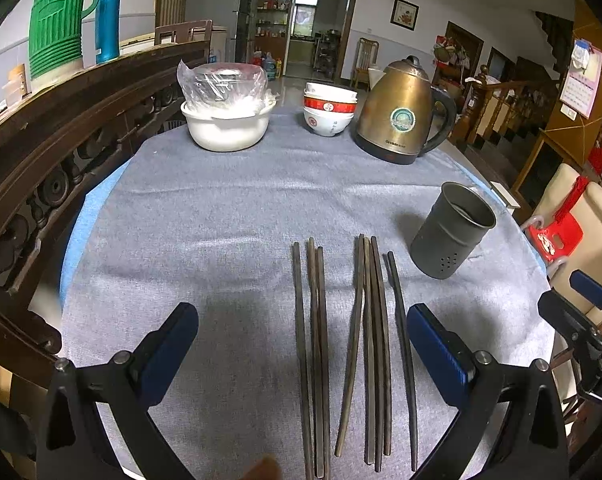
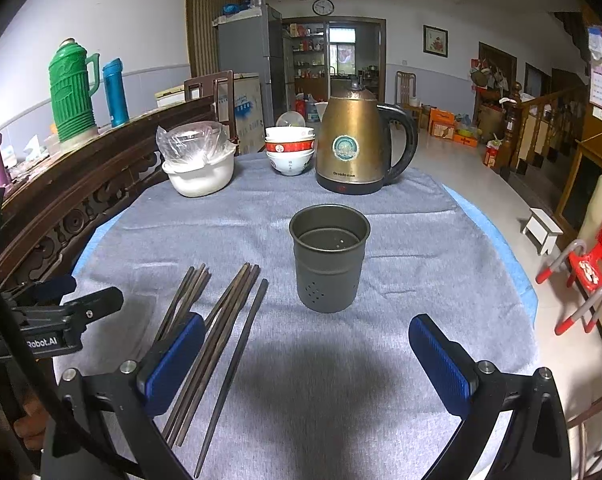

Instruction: Organize utensils

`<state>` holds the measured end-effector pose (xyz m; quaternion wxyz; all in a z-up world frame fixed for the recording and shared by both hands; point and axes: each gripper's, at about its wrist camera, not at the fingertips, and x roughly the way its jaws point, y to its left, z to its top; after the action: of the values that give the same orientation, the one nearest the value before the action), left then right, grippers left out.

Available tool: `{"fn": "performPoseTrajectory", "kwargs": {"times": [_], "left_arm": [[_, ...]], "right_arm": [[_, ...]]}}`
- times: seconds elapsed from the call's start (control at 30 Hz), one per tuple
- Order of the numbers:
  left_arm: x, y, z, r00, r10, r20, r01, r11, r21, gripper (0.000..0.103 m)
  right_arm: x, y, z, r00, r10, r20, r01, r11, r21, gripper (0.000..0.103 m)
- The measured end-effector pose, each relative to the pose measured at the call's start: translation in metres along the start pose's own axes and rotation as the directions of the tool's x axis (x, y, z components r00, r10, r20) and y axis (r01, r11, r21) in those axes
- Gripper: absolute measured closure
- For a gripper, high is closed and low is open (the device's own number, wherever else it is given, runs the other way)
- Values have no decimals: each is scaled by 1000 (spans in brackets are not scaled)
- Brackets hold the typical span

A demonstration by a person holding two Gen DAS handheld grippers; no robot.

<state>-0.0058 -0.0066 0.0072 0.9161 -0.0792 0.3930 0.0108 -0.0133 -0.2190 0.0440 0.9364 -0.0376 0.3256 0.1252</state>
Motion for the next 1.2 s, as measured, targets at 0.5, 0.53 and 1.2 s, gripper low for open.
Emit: {"fn": "performPoseTrajectory", "kwargs": {"times": [0.5,0.53,1.2], "left_arm": [[3,1,-2,1000,9,-22,-9,1000,0,0],[3,1,-2,1000,10,-22,-10,1000,1,0],[2,3,0,1000,9,-19,-9,1000,3,0]], "right_arm": [[-1,1,0,1000,-7,5,7,1000,-4,0],[-1,2,0,1000,-7,5,7,1000,-5,0],[-4,5,6,1000,-19,18,19,1000,-22,0]]}}
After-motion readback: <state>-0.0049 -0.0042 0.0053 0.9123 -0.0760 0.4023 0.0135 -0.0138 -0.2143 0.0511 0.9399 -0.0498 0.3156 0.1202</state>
